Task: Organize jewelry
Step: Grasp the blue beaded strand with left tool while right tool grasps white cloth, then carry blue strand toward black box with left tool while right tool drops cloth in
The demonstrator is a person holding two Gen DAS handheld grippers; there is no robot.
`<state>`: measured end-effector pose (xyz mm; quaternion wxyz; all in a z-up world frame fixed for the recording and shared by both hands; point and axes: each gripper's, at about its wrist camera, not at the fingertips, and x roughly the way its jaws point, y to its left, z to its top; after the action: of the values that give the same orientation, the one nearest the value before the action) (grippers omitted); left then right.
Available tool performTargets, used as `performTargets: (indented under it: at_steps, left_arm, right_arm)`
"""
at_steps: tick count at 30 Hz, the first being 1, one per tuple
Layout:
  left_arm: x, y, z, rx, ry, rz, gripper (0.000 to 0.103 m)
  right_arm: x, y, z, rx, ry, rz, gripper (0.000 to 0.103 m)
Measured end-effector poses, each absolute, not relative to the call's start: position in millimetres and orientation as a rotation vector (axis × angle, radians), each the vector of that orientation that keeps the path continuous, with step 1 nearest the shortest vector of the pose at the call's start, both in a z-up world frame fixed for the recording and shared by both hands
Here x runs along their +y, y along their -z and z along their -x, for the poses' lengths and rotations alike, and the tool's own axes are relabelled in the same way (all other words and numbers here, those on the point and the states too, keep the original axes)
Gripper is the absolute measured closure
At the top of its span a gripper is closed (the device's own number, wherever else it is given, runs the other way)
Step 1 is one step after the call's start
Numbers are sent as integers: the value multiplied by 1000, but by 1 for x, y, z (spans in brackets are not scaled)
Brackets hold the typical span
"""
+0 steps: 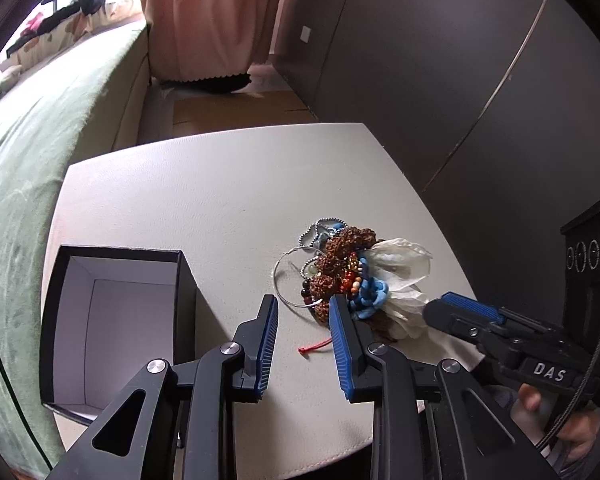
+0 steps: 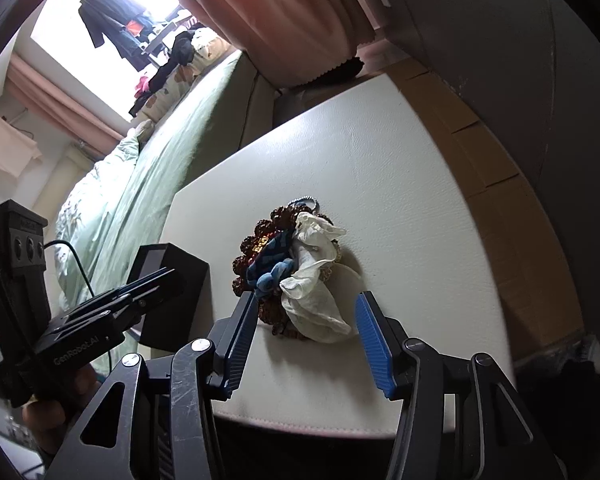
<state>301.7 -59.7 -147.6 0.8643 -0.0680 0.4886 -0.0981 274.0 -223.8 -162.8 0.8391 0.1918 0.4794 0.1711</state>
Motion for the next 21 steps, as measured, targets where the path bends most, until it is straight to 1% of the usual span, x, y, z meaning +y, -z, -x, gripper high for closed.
performTargets:
  at_steps: [3, 5, 11, 21]
  left_arm:
    - [-59, 151, -306, 1031, 204, 130, 76]
    - [-59, 153, -309, 1034, 204, 132, 76]
    - [-68, 155, -312, 1042, 237, 134, 76]
    - [-108, 161, -315, 1043, 311, 76, 75]
  right_arm:
    - [-217, 173, -281, 1026, -384, -414, 66]
    - [-217, 178, -285, 1030, -380, -410, 100]
    - [-229, 167, -275, 962, -402, -436, 100]
    - [-262, 132, -247, 875, -378, -489, 100]
